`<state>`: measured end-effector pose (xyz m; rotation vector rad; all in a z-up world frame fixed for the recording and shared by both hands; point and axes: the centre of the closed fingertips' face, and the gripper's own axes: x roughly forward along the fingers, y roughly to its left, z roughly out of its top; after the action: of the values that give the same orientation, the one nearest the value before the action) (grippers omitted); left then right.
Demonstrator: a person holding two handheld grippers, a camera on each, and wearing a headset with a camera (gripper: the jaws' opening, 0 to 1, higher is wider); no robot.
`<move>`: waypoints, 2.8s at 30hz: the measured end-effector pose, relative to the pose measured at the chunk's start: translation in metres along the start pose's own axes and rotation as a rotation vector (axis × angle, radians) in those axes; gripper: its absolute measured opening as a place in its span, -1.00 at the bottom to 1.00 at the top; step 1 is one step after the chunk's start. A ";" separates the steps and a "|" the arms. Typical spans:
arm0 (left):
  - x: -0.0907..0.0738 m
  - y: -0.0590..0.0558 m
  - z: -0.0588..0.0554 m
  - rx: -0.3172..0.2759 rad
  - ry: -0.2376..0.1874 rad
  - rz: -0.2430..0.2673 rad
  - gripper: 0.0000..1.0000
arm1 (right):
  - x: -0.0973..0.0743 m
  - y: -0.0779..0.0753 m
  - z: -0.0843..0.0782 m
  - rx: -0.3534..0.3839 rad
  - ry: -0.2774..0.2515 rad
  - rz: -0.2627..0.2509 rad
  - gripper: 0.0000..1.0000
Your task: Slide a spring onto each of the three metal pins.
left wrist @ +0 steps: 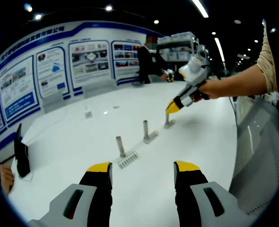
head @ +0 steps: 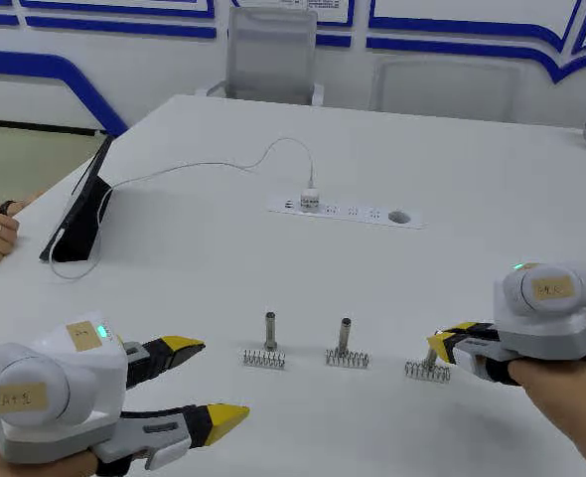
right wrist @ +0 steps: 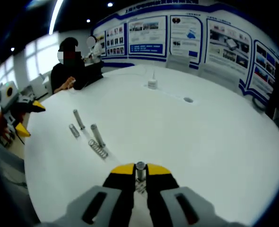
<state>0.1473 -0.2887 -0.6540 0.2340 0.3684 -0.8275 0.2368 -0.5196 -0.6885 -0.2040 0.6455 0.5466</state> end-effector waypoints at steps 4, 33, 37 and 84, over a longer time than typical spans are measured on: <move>-0.001 -0.001 0.000 0.000 0.000 0.001 0.06 | 0.000 0.001 -0.001 -0.011 0.004 0.003 -0.79; 0.005 -0.007 -0.001 0.003 0.008 -0.017 0.05 | -0.008 0.005 -0.030 -0.185 0.090 0.161 -0.65; 0.005 -0.008 -0.002 0.002 0.010 -0.018 0.04 | -0.003 0.006 -0.035 -0.223 0.111 0.184 -0.65; 0.024 -0.034 0.001 0.050 0.036 -0.108 0.00 | 0.009 0.022 -0.054 -0.360 0.276 0.305 -0.77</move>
<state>0.1370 -0.3278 -0.6648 0.2772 0.3972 -0.9402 0.2036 -0.5157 -0.7368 -0.5318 0.8505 0.9392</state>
